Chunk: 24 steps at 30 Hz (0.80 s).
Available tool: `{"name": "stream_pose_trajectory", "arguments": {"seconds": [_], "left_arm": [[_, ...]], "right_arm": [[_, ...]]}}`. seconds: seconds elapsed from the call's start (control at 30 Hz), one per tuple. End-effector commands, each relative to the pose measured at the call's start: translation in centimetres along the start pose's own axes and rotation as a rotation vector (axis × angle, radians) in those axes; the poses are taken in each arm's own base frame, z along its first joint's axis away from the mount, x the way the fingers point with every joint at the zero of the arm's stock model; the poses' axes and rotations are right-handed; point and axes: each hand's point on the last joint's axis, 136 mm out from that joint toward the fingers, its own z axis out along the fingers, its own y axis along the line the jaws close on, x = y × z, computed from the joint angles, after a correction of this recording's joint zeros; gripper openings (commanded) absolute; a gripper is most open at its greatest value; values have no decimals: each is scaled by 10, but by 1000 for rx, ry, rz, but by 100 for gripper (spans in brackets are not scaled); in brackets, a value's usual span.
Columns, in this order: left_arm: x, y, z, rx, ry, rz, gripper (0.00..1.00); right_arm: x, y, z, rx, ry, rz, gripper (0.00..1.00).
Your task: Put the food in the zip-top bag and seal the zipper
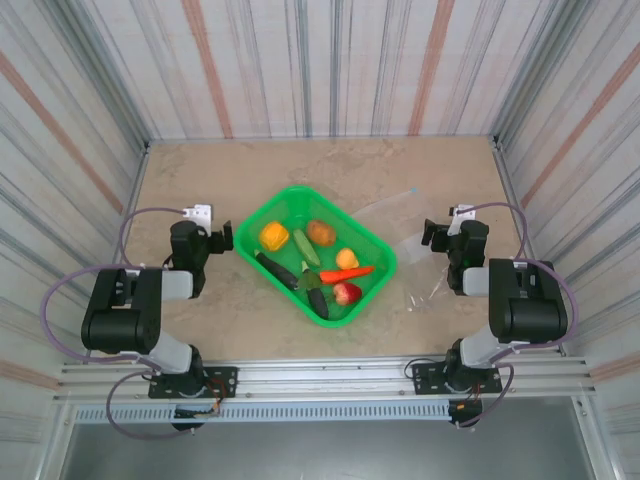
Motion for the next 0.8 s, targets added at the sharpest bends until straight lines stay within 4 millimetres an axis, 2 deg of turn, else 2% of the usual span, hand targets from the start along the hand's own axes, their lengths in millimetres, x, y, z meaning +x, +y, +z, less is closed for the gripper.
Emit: {"name": "stream_pose_trajectory", "arguments": {"seconds": [0.0, 0.77], "left_arm": [[-5, -2, -1, 16, -14, 14, 99], [-5, -4, -3, -26, -29, 44, 99]], "right_arm": [[-6, 0, 2, -7, -9, 18, 99], [-6, 2, 2, 3, -10, 4, 99]]}}
